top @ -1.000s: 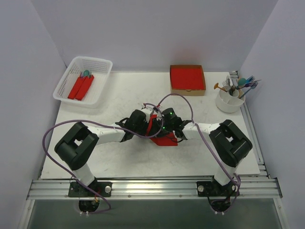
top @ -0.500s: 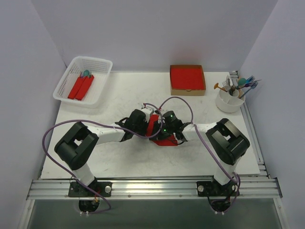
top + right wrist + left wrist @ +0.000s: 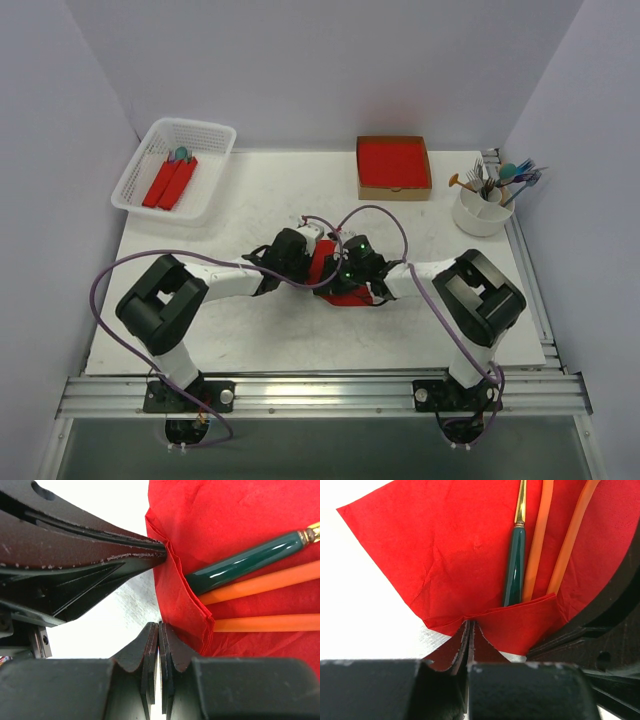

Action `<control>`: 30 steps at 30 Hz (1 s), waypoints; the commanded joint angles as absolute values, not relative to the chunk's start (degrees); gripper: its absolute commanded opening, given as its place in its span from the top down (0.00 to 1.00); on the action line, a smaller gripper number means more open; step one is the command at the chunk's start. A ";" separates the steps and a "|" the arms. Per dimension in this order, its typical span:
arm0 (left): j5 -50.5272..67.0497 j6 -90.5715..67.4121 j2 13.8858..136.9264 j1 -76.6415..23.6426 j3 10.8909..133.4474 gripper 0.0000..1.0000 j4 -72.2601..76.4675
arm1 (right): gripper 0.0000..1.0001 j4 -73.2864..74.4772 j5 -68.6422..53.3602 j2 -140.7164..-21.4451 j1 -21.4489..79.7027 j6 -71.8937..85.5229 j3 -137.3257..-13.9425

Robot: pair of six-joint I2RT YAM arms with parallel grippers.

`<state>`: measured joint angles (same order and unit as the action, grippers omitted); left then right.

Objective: Place the utensils on the paper napkin and roll it up
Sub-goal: Roll the napkin at the center of the board.

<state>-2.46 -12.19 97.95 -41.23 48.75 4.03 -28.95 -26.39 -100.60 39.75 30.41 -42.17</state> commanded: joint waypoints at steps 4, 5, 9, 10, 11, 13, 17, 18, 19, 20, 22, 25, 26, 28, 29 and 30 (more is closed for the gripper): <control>-1.32 -11.25 99.05 -40.96 50.89 0.98 4.22 | 0.95 -27.68 -25.58 -97.74 39.55 31.11 -39.99; -1.32 -11.25 99.05 -40.96 50.98 0.98 4.13 | 0.95 -27.77 -25.58 -97.65 39.55 31.20 -39.73; -1.32 -11.16 99.49 -40.87 51.24 0.98 3.87 | 0.95 -27.69 -25.49 -96.68 39.64 31.38 -39.20; -1.32 -11.16 99.49 -40.87 51.24 0.98 3.87 | 0.95 -27.42 -25.40 -96.51 39.55 31.46 -39.11; -1.23 -11.16 99.67 -40.87 51.33 0.97 3.78 | 0.95 -27.42 -25.31 -96.33 39.55 31.29 -39.02; -1.23 -11.16 99.76 -40.87 51.33 0.98 3.60 | 0.95 -27.16 -25.05 -95.89 39.46 31.29 -38.85; -1.23 -11.16 100.28 -40.78 51.77 0.98 3.08 | 0.96 -26.63 -24.79 -95.10 39.46 31.46 -38.41; -1.23 -11.16 100.37 -40.78 51.85 0.98 2.99 | 0.96 -26.63 -24.79 -94.75 39.38 31.64 -38.32; -1.14 -11.08 100.46 -40.69 51.94 0.98 2.90 | 0.96 -26.63 -24.87 -94.49 39.38 31.73 -38.23; -0.97 -11.07 100.46 -40.69 51.94 0.97 2.90 | 0.96 -26.72 -24.87 -94.22 39.29 31.73 -38.23; -0.70 -11.07 100.63 -40.69 52.03 0.98 2.81 | 0.96 -26.37 -24.79 -93.69 39.29 31.82 -38.58; -0.53 -11.07 100.81 -40.61 52.29 0.98 2.64 | 0.96 -25.76 -24.61 -93.43 39.20 31.90 -39.72; -0.44 -11.07 100.90 -40.69 52.47 0.97 2.20 | 0.96 -25.66 -24.61 -93.43 39.20 31.90 -40.07; -0.35 -10.99 101.07 -40.61 52.82 0.97 1.59 | 0.96 -25.49 -24.44 -93.69 39.02 31.99 -40.69; -0.44 -10.99 101.34 -40.69 53.34 0.98 1.15 | 0.96 -25.23 -24.35 -93.95 38.94 32.08 -41.39; -0.44 -10.99 101.34 -40.69 53.61 0.97 0.36 | 0.96 -25.14 -24.35 -94.56 38.85 32.25 -41.66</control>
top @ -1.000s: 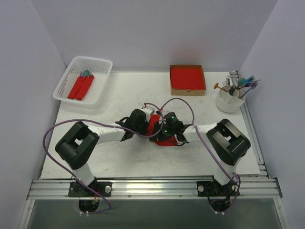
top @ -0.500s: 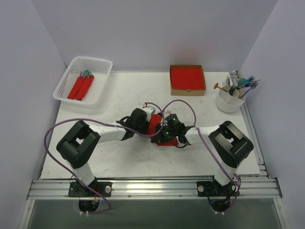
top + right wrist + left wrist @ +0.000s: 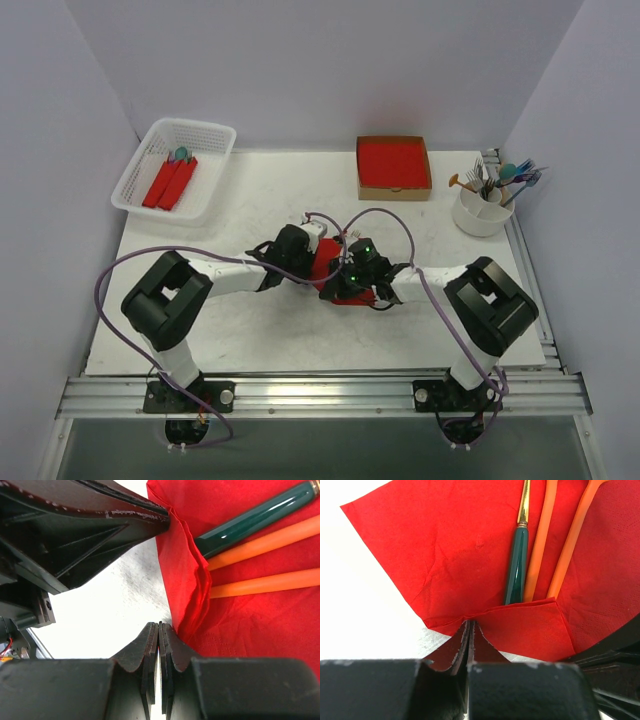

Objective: Place the utensils on the paper napkin and roll it up
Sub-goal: Roll the napkin at the center of the board.

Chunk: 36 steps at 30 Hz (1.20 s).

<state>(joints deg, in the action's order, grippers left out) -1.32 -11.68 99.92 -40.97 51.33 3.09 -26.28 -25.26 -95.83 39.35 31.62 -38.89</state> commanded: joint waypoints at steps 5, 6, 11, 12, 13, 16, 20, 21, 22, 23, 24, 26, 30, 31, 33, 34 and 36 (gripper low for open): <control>-0.97 -10.28 101.43 -40.61 54.49 0.97 -2.10 | 0.96 -25.49 -24.17 -95.97 37.97 32.78 -42.01; -1.05 -10.28 101.51 -40.69 54.67 0.98 -2.37 | 0.96 -25.66 -24.34 -95.98 37.88 32.96 -41.75; -1.50 -10.02 101.87 -40.69 54.93 0.98 -3.51 | 0.96 -25.49 -24.70 -97.73 37.27 32.78 -41.57; -1.58 -10.02 101.87 -40.69 54.93 0.98 -3.52 | 0.96 -25.66 -24.70 -97.91 37.27 32.96 -41.31; -1.67 -10.02 101.87 -40.69 55.02 0.98 -3.60 | 0.96 -25.75 -24.52 -98.17 37.27 32.96 -41.13; -1.84 -9.84 101.78 -40.69 54.93 0.98 -3.95 | 0.96 -26.19 -24.61 -99.14 36.92 33.48 -40.61; -2.20 -9.76 101.95 -40.69 55.28 0.98 -4.48 | 0.96 -25.84 -24.35 -98.79 36.91 33.31 -39.82; -2.37 -9.84 102.04 -40.69 55.37 0.98 -4.57 | 0.96 -25.67 -24.17 -98.44 36.91 33.40 -39.64; -2.37 -9.76 102.13 -40.69 55.46 0.98 -4.66 | 0.96 -25.32 -23.91 -98.18 36.91 33.40 -39.38; -2.46 -9.76 102.13 -40.69 55.63 0.98 -4.83 | 0.96 -25.14 -23.82 -97.65 37.00 33.31 -38.94; -2.46 -9.76 102.30 -40.69 55.81 0.98 -4.75 | 0.96 -25.05 -23.82 -97.30 36.91 33.31 -38.67; -2.64 -9.67 102.39 -40.69 55.90 0.98 -5.01 | 0.96 -25.05 -23.64 -96.42 36.91 33.40 -37.80; -2.81 -9.58 102.57 -40.69 55.90 0.98 -5.10 | 0.96 -25.05 -23.20 -95.36 36.83 33.84 -36.57; -2.99 -9.58 102.66 -40.69 55.99 0.97 -5.18 | 0.96 -25.14 -23.20 -95.19 36.83 34.01 -36.30; -3.08 -9.49 102.74 -40.69 55.99 0.98 -5.27 | 0.96 -25.31 -23.12 -94.66 36.83 34.19 -35.51; -3.08 -9.49 102.74 -40.69 55.99 0.98 -5.27 | 0.96 -25.31 -23.12 -94.48 36.83 34.19 -35.25; -3.16 -9.49 102.74 -40.69 55.90 0.98 -5.36 | 0.96 -25.57 -23.03 -94.04 36.65 34.45 -34.55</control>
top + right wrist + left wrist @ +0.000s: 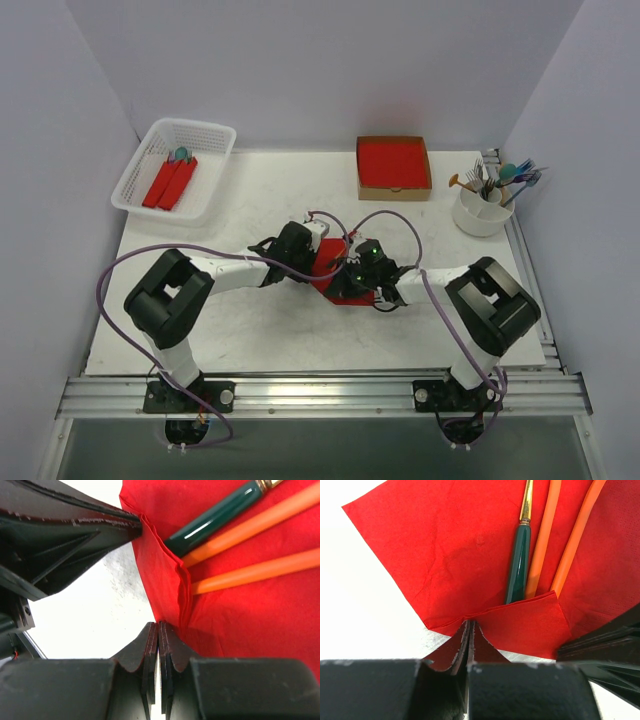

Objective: Place the utensils on the paper napkin and roll it up
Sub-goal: Roll the napkin at the center of the board.

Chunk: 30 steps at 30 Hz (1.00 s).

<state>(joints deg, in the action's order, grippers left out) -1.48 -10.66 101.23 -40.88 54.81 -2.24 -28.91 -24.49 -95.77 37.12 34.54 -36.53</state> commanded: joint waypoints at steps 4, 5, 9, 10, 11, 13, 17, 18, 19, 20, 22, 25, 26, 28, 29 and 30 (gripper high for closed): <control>-3.08 -9.49 102.92 -40.69 56.25 0.98 -5.62 | 0.96 -25.31 -23.03 -92.99 36.74 34.28 -33.40; -3.08 -9.49 103.01 -40.69 56.25 0.98 -5.71 | 0.96 -25.23 -23.03 -92.73 36.65 34.36 -33.22; -2.90 -9.49 103.10 -40.61 56.42 0.98 -5.80 | 0.96 -24.96 -22.68 -92.20 36.65 34.10 -32.08; -2.90 -9.49 103.18 -40.69 56.43 0.98 -5.80 | 0.96 -24.87 -22.76 -92.28 36.82 34.10 -31.91; -2.90 -9.49 103.18 -40.69 56.43 0.98 -5.89 | 0.96 -24.70 -22.76 -92.20 36.91 34.01 -31.73; -2.90 -9.49 103.18 -40.69 56.43 0.98 -5.89 | 0.96 -24.17 -22.59 -91.94 37.18 33.84 -31.47; -2.90 -9.58 103.10 -40.69 56.51 0.98 -6.06 | 0.96 -22.24 -20.66 -89.92 37.88 33.66 -30.94; -2.90 -9.58 103.18 -40.69 56.51 0.98 -6.15 | 0.96 -21.45 -20.31 -89.56 38.05 33.58 -30.85; -2.90 -9.58 103.27 -40.69 56.51 0.98 -6.15 | 0.96 -21.01 -20.04 -89.13 38.23 33.57 -30.85; -2.90 -9.58 103.18 -40.69 56.51 0.98 -6.24 | 0.96 -20.48 -19.87 -88.51 38.41 33.49 -30.85; -2.81 -9.58 103.27 -40.69 56.60 0.98 -6.24 | 0.96 -19.25 -19.43 -87.72 39.11 33.40 -31.03; -2.81 -9.58 103.18 -40.61 56.69 0.98 -6.15 | 0.96 -17.93 -18.55 -86.84 39.29 33.57 -30.94; -2.81 -9.58 103.18 -40.69 56.69 0.98 -6.24 | 0.96 -17.67 -18.46 -85.97 39.29 33.66 -30.85; -2.81 -9.67 103.01 -40.69 56.51 0.98 -6.24 | 0.96 -16.79 -18.11 -84.39 39.11 34.27 -30.85; -2.73 -9.67 102.92 -40.78 56.34 0.97 -6.24 | 0.96 -16.18 -17.93 -83.68 39.11 34.36 -30.85; -2.55 -9.93 102.75 -40.78 56.25 0.98 -6.15 | 0.95 -15.74 -17.67 -82.80 38.94 34.63 -30.94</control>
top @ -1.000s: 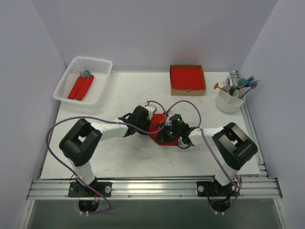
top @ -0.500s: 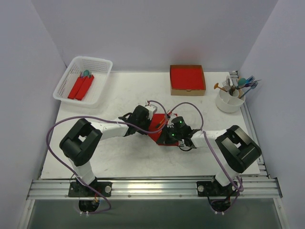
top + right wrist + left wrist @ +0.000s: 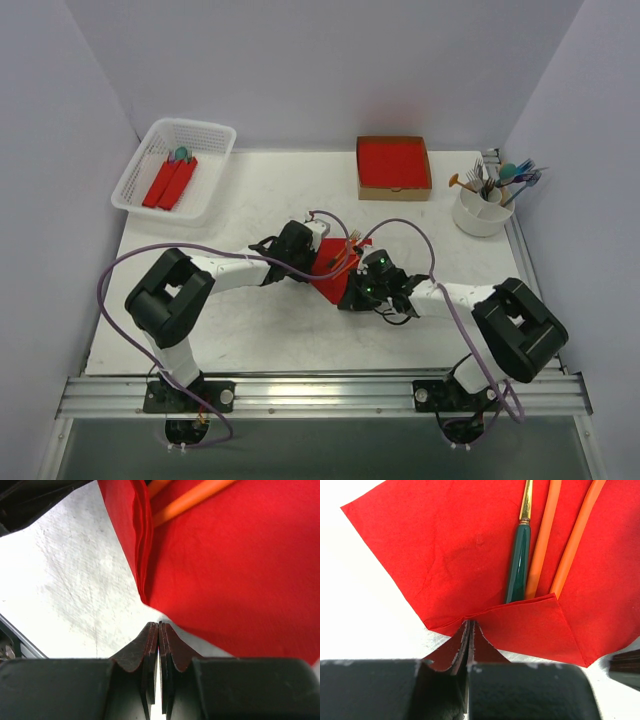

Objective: Place the utensils on the paper napkin and roll it up
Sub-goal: Roll the napkin at the center of the board.

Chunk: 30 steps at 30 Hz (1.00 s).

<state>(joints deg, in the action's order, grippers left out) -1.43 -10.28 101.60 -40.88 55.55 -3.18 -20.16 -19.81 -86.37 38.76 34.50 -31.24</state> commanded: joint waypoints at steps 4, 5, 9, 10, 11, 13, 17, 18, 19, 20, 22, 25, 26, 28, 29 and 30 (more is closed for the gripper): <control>-2.72 -10.98 102.13 -41.04 55.64 0.98 -6.07 | 0.92 -12.84 -15.30 -76.84 37.62 35.42 -31.55; -2.81 -11.33 101.95 -41.13 55.20 0.98 -5.98 | 0.91 -12.05 -14.51 -75.86 37.53 35.68 -32.07; -3.60 -13.27 100.73 -41.48 54.41 0.98 -5.89 | 0.79 -4.85 -7.83 -72.43 36.22 36.65 -33.40; -3.60 -13.62 100.55 -41.75 54.32 0.98 -5.98 | 0.74 -3.62 -7.21 -71.64 35.69 36.91 -33.57; -3.60 -13.88 100.46 -41.92 54.14 0.98 -6.06 | 0.71 -1.60 -5.90 -71.20 34.38 37.09 -33.66; -4.22 -15.03 100.37 -42.53 53.97 0.98 -6.59 | 0.68 -0.27 -4.66 -69.45 33.23 38.32 -33.66; -5.71 -17.13 98.97 -43.77 53.00 0.98 -6.68 | 0.66 8.76 -1.32 -66.98 31.99 41.57 -34.71; -5.80 -17.66 98.09 -43.86 52.21 0.98 -5.98 | 0.64 9.75 -0.36 -66.54 31.99 43.05 -34.89; -5.89 -17.75 97.74 -44.03 52.03 0.98 -5.54 | 0.60 10.19 -0.18 -65.05 31.99 44.02 -34.72; -6.06 -17.93 97.47 -44.21 52.03 0.98 -5.54 | 0.49 10.80 -0.18 -64.17 32.08 44.82 -34.54; -6.33 -17.84 97.29 -44.21 52.73 0.98 -5.80 | 0.45 11.16 1.93 -62.14 32.08 47.01 -33.67; -6.15 -17.58 97.56 -44.38 54.57 0.98 -6.85 | 0.45 10.28 2.11 -61.96 32.08 48.34 -32.61; -6.33 -17.40 97.56 -44.38 54.84 0.97 -7.12 | 0.45 9.67 2.20 -62.40 32.17 48.34 -32.43; -6.68 -17.40 97.38 -44.65 55.46 0.93 -7.82 | 0.45 9.32 2.20 -64.50 32.25 48.60 -32.34; -7.11 -17.40 97.30 -44.74 55.81 0.90 -7.91 | 0.46 8.45 2.11 -65.12 32.34 48.60 -32.17; -7.21 -17.40 96.86 -44.74 55.81 0.88 -8.08 | 0.47 8.26 2.37 -66.00 32.52 48.86 -32.17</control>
<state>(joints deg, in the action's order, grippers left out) -6.11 -17.08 99.07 -44.29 53.63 -5.61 7.77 -0.12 -63.92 31.97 46.87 -32.36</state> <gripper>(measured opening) 0.107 0.539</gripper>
